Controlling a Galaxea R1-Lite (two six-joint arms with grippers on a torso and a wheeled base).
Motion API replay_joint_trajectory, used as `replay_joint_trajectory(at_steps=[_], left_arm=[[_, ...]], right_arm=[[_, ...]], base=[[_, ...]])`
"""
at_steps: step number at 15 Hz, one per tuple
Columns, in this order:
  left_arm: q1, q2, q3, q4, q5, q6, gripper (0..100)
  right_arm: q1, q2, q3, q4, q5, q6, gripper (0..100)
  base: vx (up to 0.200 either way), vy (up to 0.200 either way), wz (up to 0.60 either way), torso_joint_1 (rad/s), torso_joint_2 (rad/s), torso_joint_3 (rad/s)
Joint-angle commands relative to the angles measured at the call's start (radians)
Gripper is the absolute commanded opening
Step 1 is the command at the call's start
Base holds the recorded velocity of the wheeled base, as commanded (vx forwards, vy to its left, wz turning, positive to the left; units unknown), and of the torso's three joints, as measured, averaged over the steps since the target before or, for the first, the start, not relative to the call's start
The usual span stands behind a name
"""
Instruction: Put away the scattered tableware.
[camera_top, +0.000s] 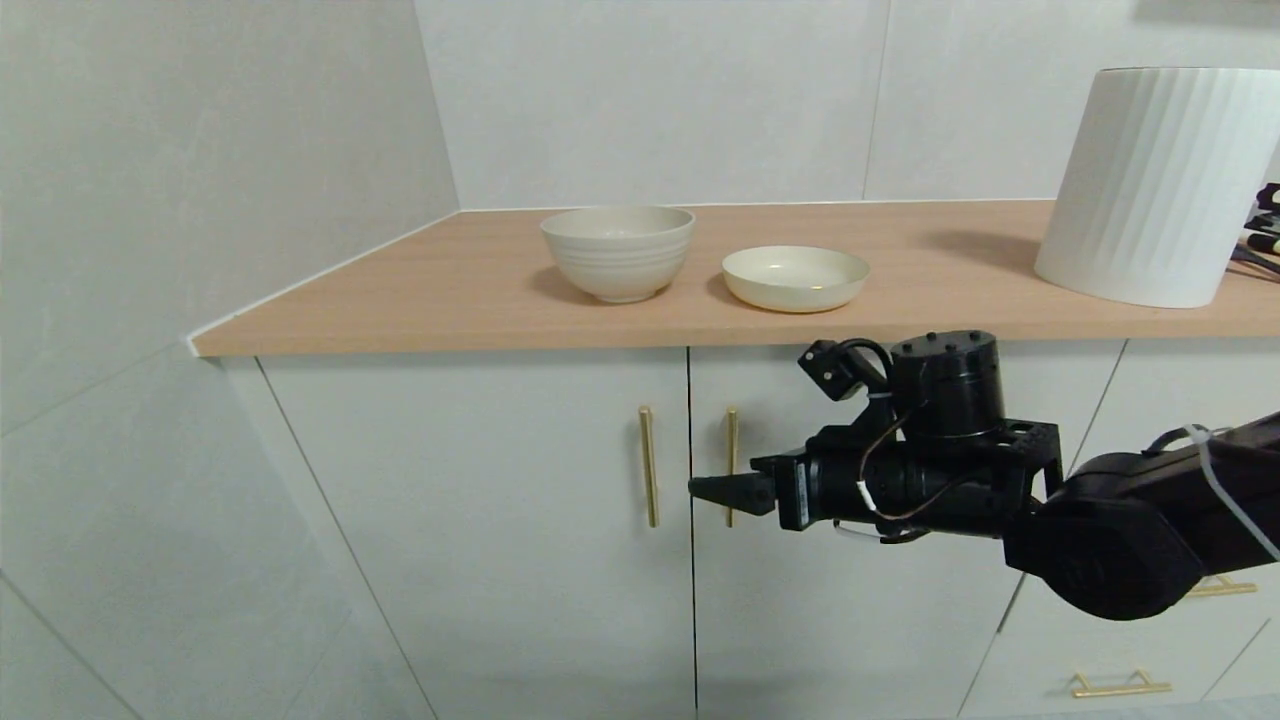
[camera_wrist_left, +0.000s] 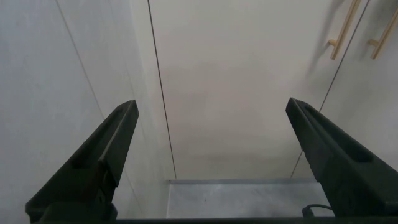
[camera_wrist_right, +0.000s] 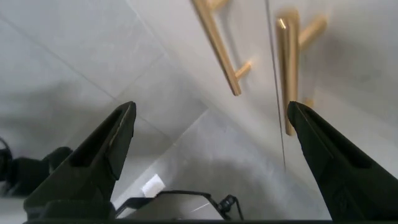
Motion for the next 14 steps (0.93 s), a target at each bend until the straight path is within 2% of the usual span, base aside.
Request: replay_joint_trajectory(at_steps=[1,4,7,14], left_arm=[[0.0,0.002,0.0,-0.001,0.0,0.0,100],[0.0,0.002,0.0,0.001,0.0,0.0,100],[0.0,0.002,0.0,0.001,0.0,0.0,100],[0.0,0.002,0.0,-0.001,0.0,0.0,100]], right_arm=[[0.0,0.044,0.002,-0.004,0.0,0.004,100],[0.0,0.072,0.002,-0.049,-0.011,0.005,100],[0.0,0.121,0.002,-0.146,-0.085,0.005,100],[0.031,0.15,0.008,-0.288,-0.091,0.114,100]], base=[[0.0,0.0,0.0,0.0,0.0,0.0],[0.0,0.0,0.0,0.0,0.0,0.0],[0.0,0.0,0.0,0.0,0.0,0.0],[0.0,0.0,0.0,0.0,0.0,0.0]])
